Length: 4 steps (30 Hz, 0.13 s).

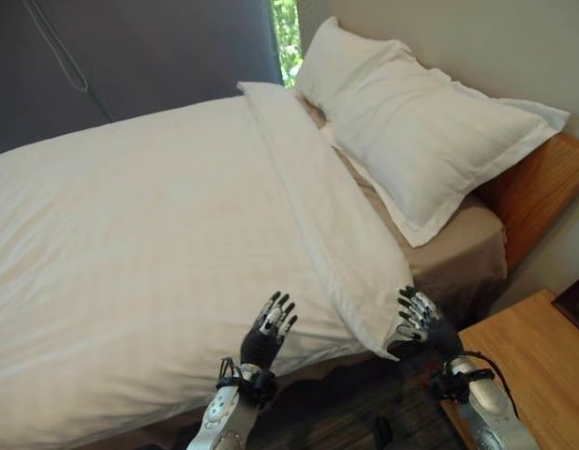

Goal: Making the bed.

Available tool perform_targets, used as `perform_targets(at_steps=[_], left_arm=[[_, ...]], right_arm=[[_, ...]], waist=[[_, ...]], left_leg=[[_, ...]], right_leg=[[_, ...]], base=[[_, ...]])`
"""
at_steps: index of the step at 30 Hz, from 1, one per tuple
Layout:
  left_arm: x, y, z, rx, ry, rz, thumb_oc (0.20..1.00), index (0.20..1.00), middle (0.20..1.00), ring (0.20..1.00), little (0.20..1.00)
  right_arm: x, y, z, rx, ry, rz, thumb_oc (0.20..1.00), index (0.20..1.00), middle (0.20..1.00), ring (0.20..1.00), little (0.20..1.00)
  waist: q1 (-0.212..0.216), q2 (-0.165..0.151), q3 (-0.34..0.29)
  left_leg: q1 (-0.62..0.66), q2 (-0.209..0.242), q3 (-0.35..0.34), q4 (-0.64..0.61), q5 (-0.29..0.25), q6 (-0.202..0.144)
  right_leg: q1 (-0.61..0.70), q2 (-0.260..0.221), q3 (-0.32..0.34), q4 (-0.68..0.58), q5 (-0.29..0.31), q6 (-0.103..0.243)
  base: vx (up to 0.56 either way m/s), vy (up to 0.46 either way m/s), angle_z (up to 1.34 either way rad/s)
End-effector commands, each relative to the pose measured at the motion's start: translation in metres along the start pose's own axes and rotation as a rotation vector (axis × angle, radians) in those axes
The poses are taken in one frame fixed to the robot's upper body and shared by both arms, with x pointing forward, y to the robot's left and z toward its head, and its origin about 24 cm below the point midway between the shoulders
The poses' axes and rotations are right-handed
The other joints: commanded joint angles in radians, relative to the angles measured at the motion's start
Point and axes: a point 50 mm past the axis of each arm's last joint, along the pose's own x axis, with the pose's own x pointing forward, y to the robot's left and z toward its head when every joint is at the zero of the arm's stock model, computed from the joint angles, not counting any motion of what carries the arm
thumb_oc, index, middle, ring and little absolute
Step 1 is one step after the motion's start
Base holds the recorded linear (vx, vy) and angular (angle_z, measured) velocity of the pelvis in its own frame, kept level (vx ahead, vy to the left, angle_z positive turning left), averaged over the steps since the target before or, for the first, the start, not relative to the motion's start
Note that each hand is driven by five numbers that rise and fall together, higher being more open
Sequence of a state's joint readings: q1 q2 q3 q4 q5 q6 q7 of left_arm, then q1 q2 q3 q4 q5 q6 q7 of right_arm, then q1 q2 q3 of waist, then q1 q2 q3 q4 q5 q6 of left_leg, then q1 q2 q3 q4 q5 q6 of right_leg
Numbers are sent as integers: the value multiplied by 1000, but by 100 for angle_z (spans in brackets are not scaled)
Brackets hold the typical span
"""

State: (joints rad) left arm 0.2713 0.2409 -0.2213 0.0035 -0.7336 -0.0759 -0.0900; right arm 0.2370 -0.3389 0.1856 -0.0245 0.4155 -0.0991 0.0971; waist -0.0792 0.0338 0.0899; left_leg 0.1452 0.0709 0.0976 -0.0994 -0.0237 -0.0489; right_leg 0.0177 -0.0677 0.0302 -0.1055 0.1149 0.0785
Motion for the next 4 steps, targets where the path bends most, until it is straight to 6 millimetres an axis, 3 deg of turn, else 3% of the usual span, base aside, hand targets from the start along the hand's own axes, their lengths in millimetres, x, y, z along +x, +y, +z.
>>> perform_targets(at_steps=[1,4], left_arm=[[5,3,24,68,-100,-31,1000,1000,1000,1000,1000],[2,8,26,63,-112,-3,1000,1000,1000,1000,1000]], right_arm=[[11,-9,33,-3,-165,-4,1000,1000,1000,1000,1000],[12,-11,33,2,-164,-21,1000,1000,1000,1000,1000]], waist=[[-4,-20,-4],[-1,-24,-7]], left_leg=[[-5,-20,-40,12,30,2],[0,-19,-36,12,28,5]], right_leg=[[60,-40,-9,69,-96,61],[61,-40,-8,69,-95,61]], base=[[0,0,0],[0,0,0]])
